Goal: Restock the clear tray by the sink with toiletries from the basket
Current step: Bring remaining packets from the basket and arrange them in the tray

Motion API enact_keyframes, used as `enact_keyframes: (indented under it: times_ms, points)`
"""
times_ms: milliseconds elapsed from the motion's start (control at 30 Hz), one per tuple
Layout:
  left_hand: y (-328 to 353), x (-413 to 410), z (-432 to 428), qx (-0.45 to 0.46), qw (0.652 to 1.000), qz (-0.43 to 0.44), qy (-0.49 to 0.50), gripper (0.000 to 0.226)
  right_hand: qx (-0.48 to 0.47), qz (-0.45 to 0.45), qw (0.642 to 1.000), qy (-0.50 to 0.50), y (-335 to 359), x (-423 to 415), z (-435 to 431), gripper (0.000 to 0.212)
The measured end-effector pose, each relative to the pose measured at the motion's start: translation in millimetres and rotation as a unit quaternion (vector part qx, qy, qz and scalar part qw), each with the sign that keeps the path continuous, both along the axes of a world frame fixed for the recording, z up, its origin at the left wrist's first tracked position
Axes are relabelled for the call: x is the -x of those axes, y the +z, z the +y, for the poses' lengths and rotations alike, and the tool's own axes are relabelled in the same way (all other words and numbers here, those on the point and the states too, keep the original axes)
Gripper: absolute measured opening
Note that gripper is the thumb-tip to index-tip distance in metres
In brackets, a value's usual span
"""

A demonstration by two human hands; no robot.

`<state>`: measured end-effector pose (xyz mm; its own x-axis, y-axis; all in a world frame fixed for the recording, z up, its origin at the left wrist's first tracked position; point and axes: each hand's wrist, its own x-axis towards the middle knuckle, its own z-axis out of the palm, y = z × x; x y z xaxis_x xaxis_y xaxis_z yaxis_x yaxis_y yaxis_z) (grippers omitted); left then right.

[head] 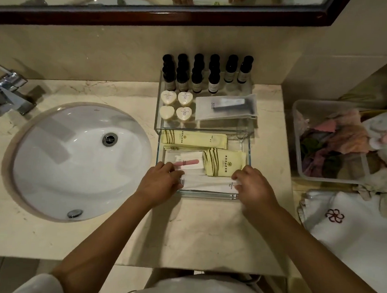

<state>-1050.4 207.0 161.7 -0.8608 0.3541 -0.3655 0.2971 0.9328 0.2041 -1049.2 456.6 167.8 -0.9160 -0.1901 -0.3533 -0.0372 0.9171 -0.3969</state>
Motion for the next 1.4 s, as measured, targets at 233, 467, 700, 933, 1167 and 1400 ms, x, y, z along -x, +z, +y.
enact_keyframes:
  times_ms: [233,467,700,933,1167,1400]
  points:
    - [5,-7,5,-0.023,0.993,0.024,0.113,0.043,0.028,0.017,0.999,0.036,7,15,8,0.024]
    - [31,-30,1,-0.028,0.978,0.037,0.201,0.042,0.027,0.063,0.993,0.092,26,34,-7,0.024]
    - [79,-77,-48,0.047,0.961,-0.026,0.271,0.044,0.044,0.124,0.981,0.145,70,40,-54,0.022]
    - [119,-186,-97,0.072,0.915,-0.019,0.397,0.047,0.113,0.170,0.943,0.262,112,-26,-145,0.021]
    - [150,-421,-156,0.095,0.818,-0.004,0.567,0.046,0.161,0.141,0.871,0.442,128,-207,-274,0.025]
    - [180,-708,-136,0.085,0.611,-0.034,0.787,0.042,0.191,0.113,0.727,0.650,152,-423,-358,0.035]
